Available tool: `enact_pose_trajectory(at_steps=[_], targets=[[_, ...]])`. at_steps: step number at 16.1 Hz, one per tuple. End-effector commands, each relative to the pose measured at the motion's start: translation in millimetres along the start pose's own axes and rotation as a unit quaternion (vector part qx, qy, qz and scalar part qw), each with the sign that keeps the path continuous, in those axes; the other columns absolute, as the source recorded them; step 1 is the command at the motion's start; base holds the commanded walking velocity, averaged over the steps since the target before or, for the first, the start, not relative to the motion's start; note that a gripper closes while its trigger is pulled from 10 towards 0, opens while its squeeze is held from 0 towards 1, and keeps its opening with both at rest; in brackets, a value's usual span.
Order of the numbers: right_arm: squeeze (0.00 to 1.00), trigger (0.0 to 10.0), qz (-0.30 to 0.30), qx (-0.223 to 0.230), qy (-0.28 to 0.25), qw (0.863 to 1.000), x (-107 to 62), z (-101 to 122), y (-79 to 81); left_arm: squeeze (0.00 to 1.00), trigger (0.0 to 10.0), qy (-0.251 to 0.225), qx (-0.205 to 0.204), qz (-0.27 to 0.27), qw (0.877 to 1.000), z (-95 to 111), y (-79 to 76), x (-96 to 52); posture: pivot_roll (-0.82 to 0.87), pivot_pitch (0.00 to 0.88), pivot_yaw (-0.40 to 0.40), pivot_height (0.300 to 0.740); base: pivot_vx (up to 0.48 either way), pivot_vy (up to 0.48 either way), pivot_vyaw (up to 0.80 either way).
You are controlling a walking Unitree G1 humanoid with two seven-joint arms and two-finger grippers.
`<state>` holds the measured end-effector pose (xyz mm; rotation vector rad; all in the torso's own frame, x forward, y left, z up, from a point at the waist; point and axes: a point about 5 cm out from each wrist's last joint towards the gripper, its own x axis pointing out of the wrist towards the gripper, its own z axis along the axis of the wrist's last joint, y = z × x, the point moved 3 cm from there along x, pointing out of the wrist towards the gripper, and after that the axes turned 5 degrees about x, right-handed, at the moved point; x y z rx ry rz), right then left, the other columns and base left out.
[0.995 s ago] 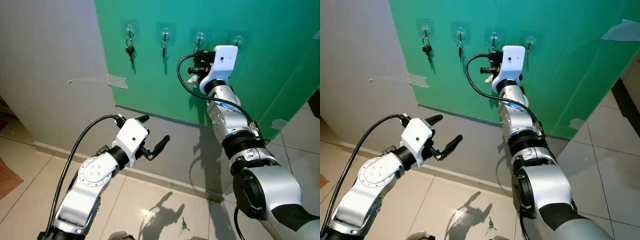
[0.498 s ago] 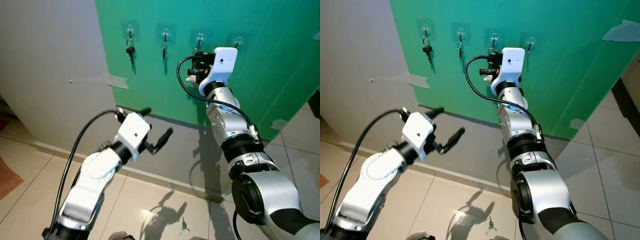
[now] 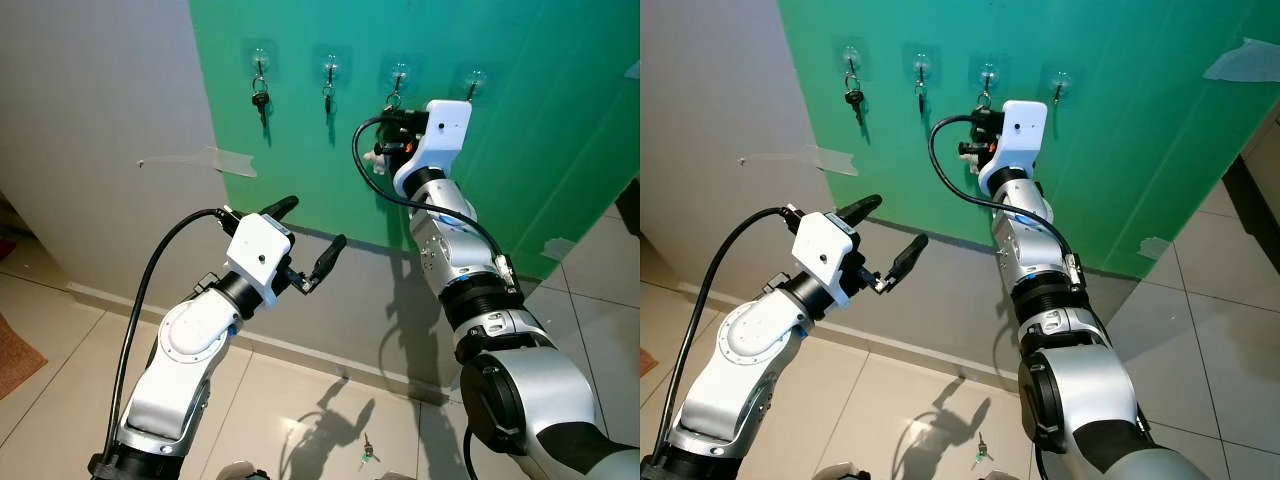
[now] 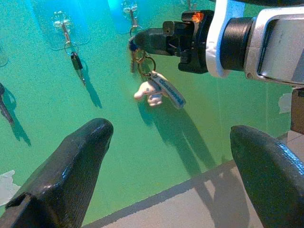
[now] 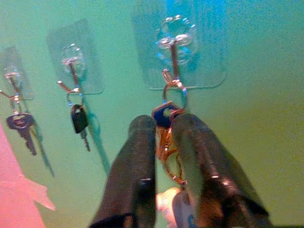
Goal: Hang keys on a hook
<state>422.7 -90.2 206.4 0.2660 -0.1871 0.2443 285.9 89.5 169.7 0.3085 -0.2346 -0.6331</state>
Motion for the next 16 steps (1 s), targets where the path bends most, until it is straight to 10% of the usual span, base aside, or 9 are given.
enact_pose_trajectory(at_steps=[1, 7, 8, 12, 16], targets=[[1.00, 10.0, -0.001, 0.010, -0.007, 1.000, -0.8, 3, -2.1, 0.00, 10.0, -0.008, 0.005, -0.003, 1.000, 3, 0.8, 3.7, 0.06, 0.000, -0.015, 0.718, 0.000, 0.000, 0.00], [0.98, 10.0, -0.005, 0.009, -0.013, 1.000, -8.2, 3, -6.5, 0.00, 10.0, 0.012, 0.004, 0.006, 1.000, -5, 2.1, 4.6, 0.05, 0.000, -0.013, 0.718, 0.000, 0.000, 0.00], [0.00, 10.0, 0.004, 0.029, -0.029, 0.999, -17.6, 4, -7.2, 0.00, 10.0, 0.029, 0.000, 0.023, 0.999, -12, 4.9, 1.2, 0.05, 0.000, -0.020, 0.718, 0.000, 0.000, 0.00], [0.00, 10.0, 0.012, 0.067, -0.064, 0.996, -80.2, 12, -12.7, 0.00, 10.0, 0.055, -0.005, 0.091, 0.994, -26, 21.4, -9.8, 0.02, 0.000, -0.014, 0.718, 0.000, 0.116, 0.00], [0.00, 10.0, -0.075, -0.004, 0.042, 0.996, -123.6, -37, -45.2, 0.00, 10.0, 0.065, -0.004, 0.110, 0.992, -34, 26.6, -3.5, -0.02, 0.000, 0.028, 0.718, 0.000, 0.480, 0.00]])
